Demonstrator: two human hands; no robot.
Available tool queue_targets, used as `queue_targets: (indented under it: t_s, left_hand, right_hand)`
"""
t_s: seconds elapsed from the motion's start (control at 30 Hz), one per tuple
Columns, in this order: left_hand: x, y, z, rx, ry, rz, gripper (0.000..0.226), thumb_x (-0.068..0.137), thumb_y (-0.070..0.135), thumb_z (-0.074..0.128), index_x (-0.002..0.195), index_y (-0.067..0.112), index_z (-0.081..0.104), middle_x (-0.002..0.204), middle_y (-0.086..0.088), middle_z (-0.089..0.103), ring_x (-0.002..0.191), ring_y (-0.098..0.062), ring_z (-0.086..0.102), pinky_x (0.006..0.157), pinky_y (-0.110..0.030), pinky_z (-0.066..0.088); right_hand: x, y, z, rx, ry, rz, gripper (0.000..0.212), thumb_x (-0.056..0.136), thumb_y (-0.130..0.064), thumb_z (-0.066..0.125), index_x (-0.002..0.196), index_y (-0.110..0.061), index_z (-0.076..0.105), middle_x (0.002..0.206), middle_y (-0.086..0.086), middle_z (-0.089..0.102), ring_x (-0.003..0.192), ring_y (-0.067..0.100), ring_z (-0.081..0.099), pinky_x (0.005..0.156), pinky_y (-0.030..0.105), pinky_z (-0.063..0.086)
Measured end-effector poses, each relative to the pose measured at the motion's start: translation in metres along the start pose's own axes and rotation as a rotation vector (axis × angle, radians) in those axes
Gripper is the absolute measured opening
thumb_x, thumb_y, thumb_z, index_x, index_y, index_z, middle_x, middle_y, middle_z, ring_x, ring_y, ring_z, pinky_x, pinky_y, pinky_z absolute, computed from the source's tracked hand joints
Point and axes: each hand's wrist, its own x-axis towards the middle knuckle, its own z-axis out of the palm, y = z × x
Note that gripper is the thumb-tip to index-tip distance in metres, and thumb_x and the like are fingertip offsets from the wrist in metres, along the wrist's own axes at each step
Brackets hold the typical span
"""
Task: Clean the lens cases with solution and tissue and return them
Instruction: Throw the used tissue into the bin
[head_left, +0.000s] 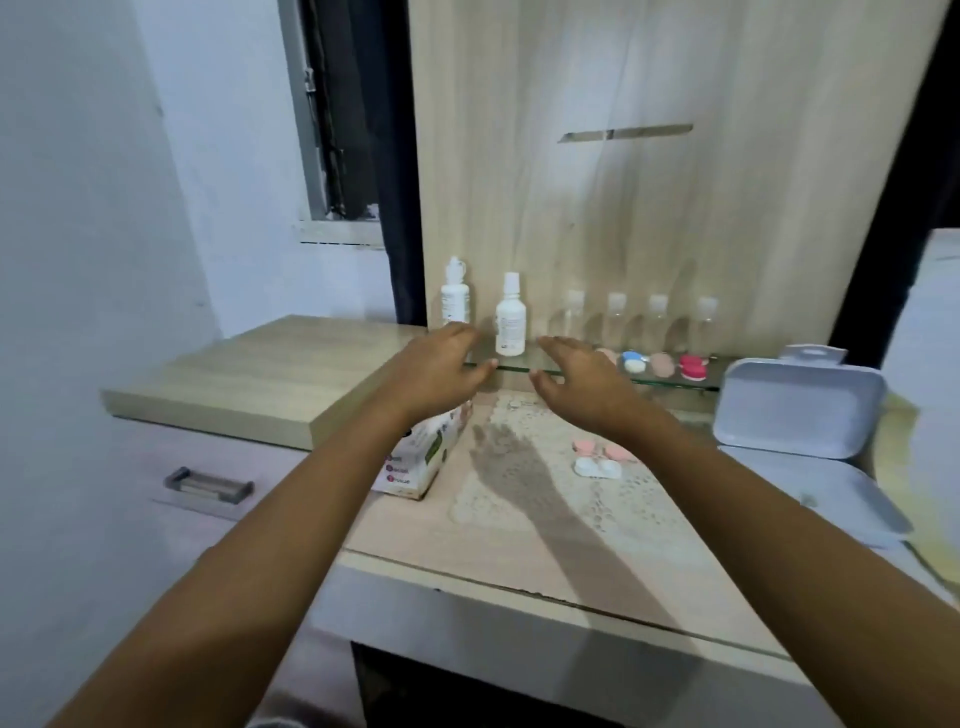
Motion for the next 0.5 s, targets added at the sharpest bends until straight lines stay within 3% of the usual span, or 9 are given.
queue_targets:
  t_s: [0.3, 0.5]
  left_hand:
    - [0.029, 0.059, 0.084, -0.064, -0.14, 0.155, 0.044, 0.094, 0.031, 0.049, 0.135, 0.014, 0.047, 0.137, -0.006, 0.049, 0.124, -0.022, 0.045, 0.097, -0.03, 0.037]
    - [0.027, 0.051, 0.143, -0.097, -0.27, 0.091, 0.043, 0.097, 0.026, 0.042, 0.138, 0.015, 0.043, 0.143, -0.005, 0.043, 0.128, -0.022, 0.042, 0.103, -0.031, 0.035]
  right_hand:
    - [-0.034, 0.081, -0.009, -0.046, 0.014, 0.192, 0.049, 0.095, -0.025, 0.045, 0.142, -0.013, 0.034, 0.145, 0.011, 0.038, 0.128, 0.028, 0.04, 0.097, 0.032, 0.035]
    - [-0.05, 0.118, 0.018, -0.045, -0.036, 0.33, 0.049, 0.096, -0.025, 0.044, 0.142, -0.012, 0.034, 0.147, 0.011, 0.036, 0.133, 0.028, 0.035, 0.107, 0.036, 0.03]
